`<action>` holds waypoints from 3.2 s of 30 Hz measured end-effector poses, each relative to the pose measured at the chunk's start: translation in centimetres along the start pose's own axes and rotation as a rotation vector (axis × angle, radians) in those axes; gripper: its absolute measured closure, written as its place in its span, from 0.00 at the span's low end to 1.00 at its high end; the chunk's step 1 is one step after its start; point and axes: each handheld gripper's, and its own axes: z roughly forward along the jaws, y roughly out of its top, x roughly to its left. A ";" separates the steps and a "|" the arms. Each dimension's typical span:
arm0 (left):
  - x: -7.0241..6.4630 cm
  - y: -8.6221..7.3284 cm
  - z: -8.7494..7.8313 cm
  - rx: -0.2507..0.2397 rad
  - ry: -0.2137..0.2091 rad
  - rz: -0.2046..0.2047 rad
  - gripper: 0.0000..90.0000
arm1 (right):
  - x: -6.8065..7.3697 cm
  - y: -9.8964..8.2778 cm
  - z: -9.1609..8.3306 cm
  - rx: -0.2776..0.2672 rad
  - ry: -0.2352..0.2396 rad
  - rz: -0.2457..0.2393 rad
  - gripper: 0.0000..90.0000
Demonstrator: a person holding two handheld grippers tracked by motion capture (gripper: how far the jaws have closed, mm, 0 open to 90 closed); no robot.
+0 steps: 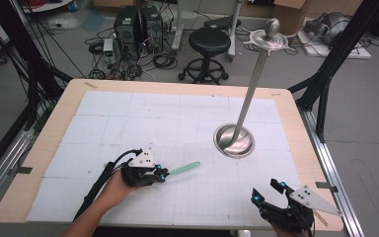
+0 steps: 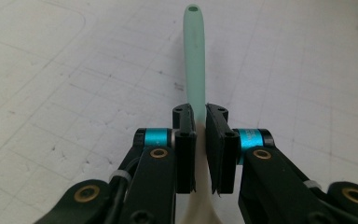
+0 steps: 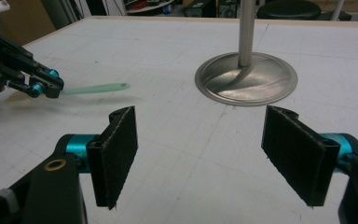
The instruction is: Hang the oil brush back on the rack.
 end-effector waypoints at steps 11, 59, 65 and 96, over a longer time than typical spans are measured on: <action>-1.7 1.0 -2.4 -0.168 -0.037 -0.024 0.91 | 0.7 0.2 0.5 -0.023 0.074 0.014 0.27; -4.9 -0.5 -6.3 -0.506 -0.162 -0.093 0.91 | 10.2 5.0 10.8 -0.062 0.711 -0.112 0.52; -5.0 -0.5 -6.2 -0.516 -0.187 -0.084 0.91 | 10.6 5.3 11.1 -0.066 0.748 -0.140 0.60; -5.5 -0.3 -5.6 -0.486 -0.204 -0.063 0.91 | 12.2 7.0 11.1 -0.050 0.814 -0.149 0.89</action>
